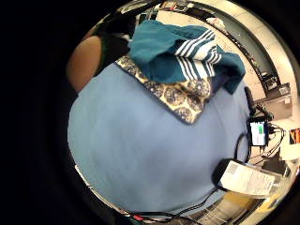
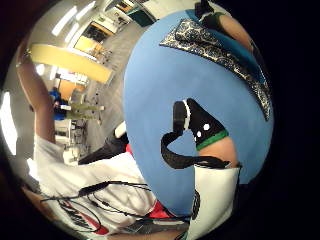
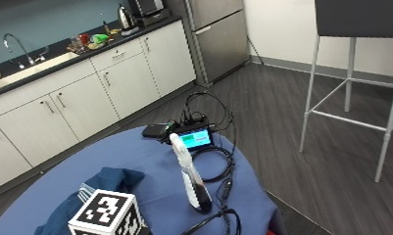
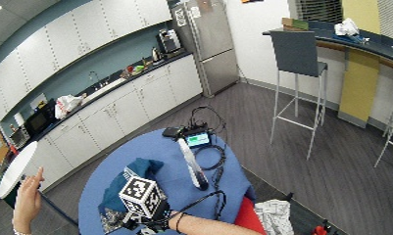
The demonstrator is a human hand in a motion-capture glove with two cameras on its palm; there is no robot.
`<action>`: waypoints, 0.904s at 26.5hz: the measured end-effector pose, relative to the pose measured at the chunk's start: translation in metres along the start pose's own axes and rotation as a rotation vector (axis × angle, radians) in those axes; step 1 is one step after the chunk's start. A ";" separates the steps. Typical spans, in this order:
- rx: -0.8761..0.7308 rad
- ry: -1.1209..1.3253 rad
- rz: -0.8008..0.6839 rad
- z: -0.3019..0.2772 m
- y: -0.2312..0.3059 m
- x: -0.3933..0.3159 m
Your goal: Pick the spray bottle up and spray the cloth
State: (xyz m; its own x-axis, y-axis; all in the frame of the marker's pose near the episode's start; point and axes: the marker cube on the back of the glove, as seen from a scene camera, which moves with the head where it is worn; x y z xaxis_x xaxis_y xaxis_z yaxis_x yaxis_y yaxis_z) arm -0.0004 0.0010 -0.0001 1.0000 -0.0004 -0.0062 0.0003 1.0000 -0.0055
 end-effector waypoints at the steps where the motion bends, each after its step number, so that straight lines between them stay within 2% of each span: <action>1: -0.001 0.000 -0.001 0.000 0.000 0.000; 11: -0.020 -0.020 -0.019 0.007 0.006 -0.012; 24: -0.018 -0.062 0.029 0.014 0.025 -0.001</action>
State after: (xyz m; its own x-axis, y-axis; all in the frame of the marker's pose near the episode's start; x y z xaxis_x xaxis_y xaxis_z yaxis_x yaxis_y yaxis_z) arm -0.0009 0.0261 0.0136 0.9980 0.0298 0.0549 -0.0285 0.9993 -0.0243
